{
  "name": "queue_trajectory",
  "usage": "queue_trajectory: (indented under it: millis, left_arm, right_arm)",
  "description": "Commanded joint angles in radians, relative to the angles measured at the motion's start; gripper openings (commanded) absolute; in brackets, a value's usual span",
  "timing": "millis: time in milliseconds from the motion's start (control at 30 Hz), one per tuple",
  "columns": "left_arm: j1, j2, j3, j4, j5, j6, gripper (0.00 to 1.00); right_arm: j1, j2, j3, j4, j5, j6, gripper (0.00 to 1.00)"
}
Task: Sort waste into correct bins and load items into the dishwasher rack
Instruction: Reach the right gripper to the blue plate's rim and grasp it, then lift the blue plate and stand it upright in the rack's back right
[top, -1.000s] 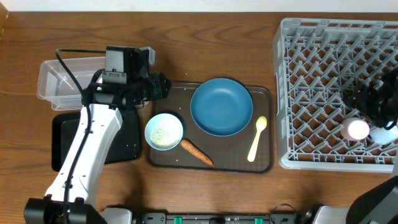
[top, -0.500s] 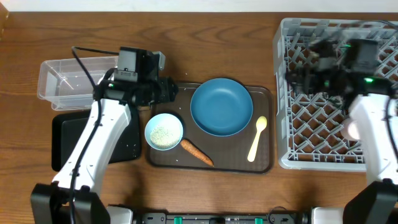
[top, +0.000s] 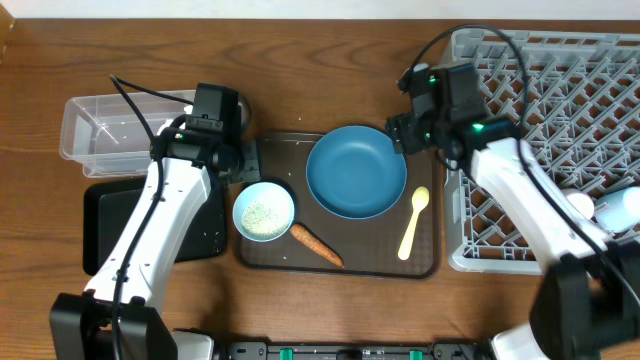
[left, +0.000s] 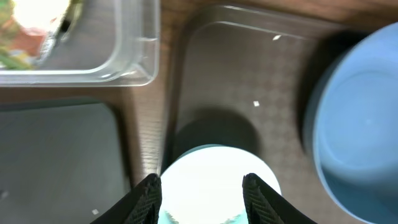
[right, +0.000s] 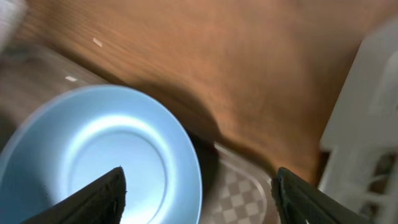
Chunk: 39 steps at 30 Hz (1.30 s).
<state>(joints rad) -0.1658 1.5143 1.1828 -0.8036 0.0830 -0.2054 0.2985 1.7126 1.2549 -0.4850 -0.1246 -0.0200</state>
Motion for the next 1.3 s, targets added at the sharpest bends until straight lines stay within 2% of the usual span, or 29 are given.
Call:
queue_trajectory:
  millis: [0,400,567,933,1267]
  left_arm:
    - [0.003,0.0,0.014,-0.006,-0.072,-0.003,0.45]
    - [0.003,0.0,0.014,-0.003,-0.072,-0.006,0.45]
    - [0.003,0.0,0.014,-0.003,-0.072,-0.006,0.45]
    - [0.003,0.0,0.014,-0.003,-0.072,-0.006,0.45]
    - [0.003,0.0,0.014,-0.002,-0.072,-0.006,0.45]
  right_arm:
    - [0.01,0.067,-0.004,0.0,0.069,0.104,0.71]
    - [0.031,0.182,-0.004,-0.015,0.064,0.121,0.51]
    - [0.045,0.206,-0.004,-0.051,0.065,0.121,0.49]
    - [0.047,0.21,-0.005,-0.047,0.065,0.121,0.01]
    - [0.024,0.151,0.075,-0.033,0.073,0.083,0.01]
